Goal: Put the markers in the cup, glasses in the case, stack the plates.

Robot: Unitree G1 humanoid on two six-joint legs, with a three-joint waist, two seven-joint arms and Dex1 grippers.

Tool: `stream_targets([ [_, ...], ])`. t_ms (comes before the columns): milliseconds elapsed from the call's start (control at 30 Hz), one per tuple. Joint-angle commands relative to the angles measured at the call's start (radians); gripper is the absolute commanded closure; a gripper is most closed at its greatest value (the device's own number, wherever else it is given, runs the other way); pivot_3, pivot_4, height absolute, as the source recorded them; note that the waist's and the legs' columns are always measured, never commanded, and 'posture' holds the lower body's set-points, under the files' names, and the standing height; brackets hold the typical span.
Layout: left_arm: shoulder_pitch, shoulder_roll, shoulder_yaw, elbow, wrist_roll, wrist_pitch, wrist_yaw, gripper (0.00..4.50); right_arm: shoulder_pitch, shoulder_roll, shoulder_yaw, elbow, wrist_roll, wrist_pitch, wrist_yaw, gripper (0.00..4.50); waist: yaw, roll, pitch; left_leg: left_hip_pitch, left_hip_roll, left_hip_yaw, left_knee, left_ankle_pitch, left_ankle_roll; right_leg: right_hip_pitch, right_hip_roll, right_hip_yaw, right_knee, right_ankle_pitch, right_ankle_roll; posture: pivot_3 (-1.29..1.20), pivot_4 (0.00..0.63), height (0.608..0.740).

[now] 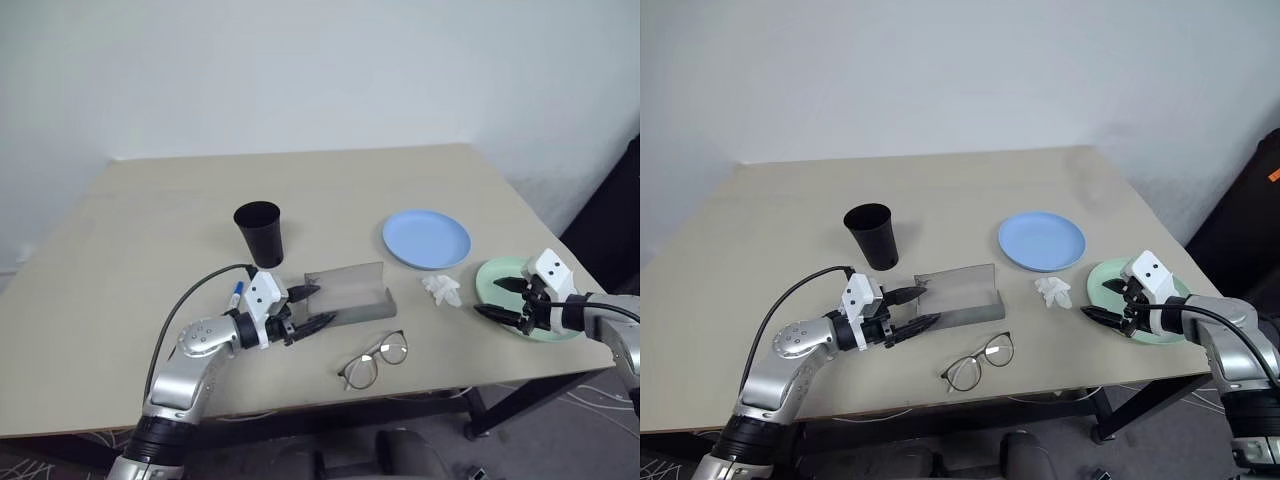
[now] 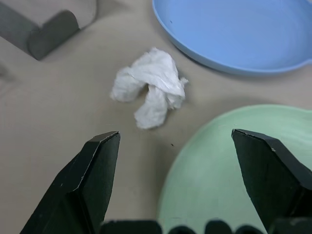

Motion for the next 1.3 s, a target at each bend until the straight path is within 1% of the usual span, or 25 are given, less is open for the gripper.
stream_targets([
  [33, -0.024, -0.016, -0.004, -0.051, -0.008, -0.01, 0.013, 1.32, -0.041, -0.025, 0.02, 0.019, -0.05, 0.023, -0.034, 0.51, 0.0, 0.0, 0.0, 0.0, 0.0, 0.0, 0.0, 0.0, 0.0, 0.0, 0.0, 0.0, 0.0, 0.0, 0.0, 0.0, 0.0, 0.74],
  [333, -0.019, -0.017, -0.016, -0.09, -0.022, 0.012, 0.008, 1.32, -0.09, -0.015, 0.058, 0.05, -0.071, 0.1, -0.039, 0.51, 0.0, 0.0, 0.0, 0.0, 0.0, 0.0, 0.0, 0.002, 0.003, 0.0, 0.0, 0.0, 0.0, 0.0, 0.0, 0.0, 0.0, 0.74],
  [433, -0.019, -0.016, -0.015, -0.089, -0.021, 0.012, 0.01, 1.28, -0.106, -0.016, 0.069, 0.058, -0.073, 0.109, -0.033, 1.09, 0.0, 0.0, 0.0, 0.0, 0.0, 0.0, 0.0, 0.002, 0.003, 0.0, 0.0, 0.0, 0.0, 0.0, 0.0, 0.0, 0.0, 0.74],
  [767, -0.012, -0.015, -0.014, -0.092, -0.017, 0.01, 0.019, 1.28, -0.118, -0.023, 0.093, 0.051, -0.077, 0.12, 0.004, 4.4, 0.0, 0.0, 0.0, 0.0, 0.0, -0.001, 0.001, 0.001, 0.003, 0.001, 0.0, 0.0, 0.0, 0.0, 0.0, 0.0, 0.0, 0.74],
  [800, -0.011, -0.015, -0.015, -0.092, -0.017, 0.01, 0.019, 1.28, -0.118, -0.023, 0.094, 0.05, -0.078, 0.12, 0.005, 4.46, 0.001, 0.0, 0.0, 0.0, 0.0, -0.001, 0.001, 0.001, 0.002, 0.001, 0.0, 0.0, 0.0, 0.0, 0.0, 0.0, 0.0, 0.74],
  [1200, -0.013, -0.02, -0.022, -0.079, -0.012, 0.003, 0.021, 1.28, -0.12, -0.041, 0.096, 0.041, -0.085, 0.129, 0.017, 4.46, 0.0, 0.0, 0.0, 0.0, 0.0, -0.001, 0.001, 0.001, 0.002, 0.0, 0.0, 0.0, 0.0, 0.0, 0.0, 0.0, 0.0, 0.74],
  [1233, -0.014, -0.02, -0.022, -0.078, -0.012, 0.002, 0.021, 1.28, -0.119, -0.044, 0.096, 0.036, -0.084, 0.129, 0.019, 4.09, 0.0, 0.0, 0.0, 0.0, 0.0, -0.001, 0.001, 0.001, 0.002, 0.0, 0.0, 0.0, 0.0, 0.0, 0.0, 0.0, 0.0, 0.74],
  [1267, -0.014, -0.021, -0.023, -0.077, -0.012, 0.002, 0.022, 1.28, -0.121, -0.048, 0.096, 0.032, -0.089, 0.13, 0.013, 3.89, 0.0, 0.0, 0.0, 0.0, 0.0, -0.001, 0.001, 0.001, 0.002, 0.0, 0.0, 0.0, 0.0, 0.0, 0.0, 0.0, 0.0, 0.74],
  [1300, -0.014, -0.022, -0.023, -0.077, -0.012, 0.002, 0.022, 1.28, -0.125, -0.05, 0.096, 0.033, -0.093, 0.13, 0.007, 3.55, 0.0, 0.0, 0.0, 0.0, 0.0, -0.001, 0.001, 0.001, 0.002, 0.0, 0.0, 0.0, 0.0, 0.0, 0.0, 0.0, 0.0, 0.74],
])
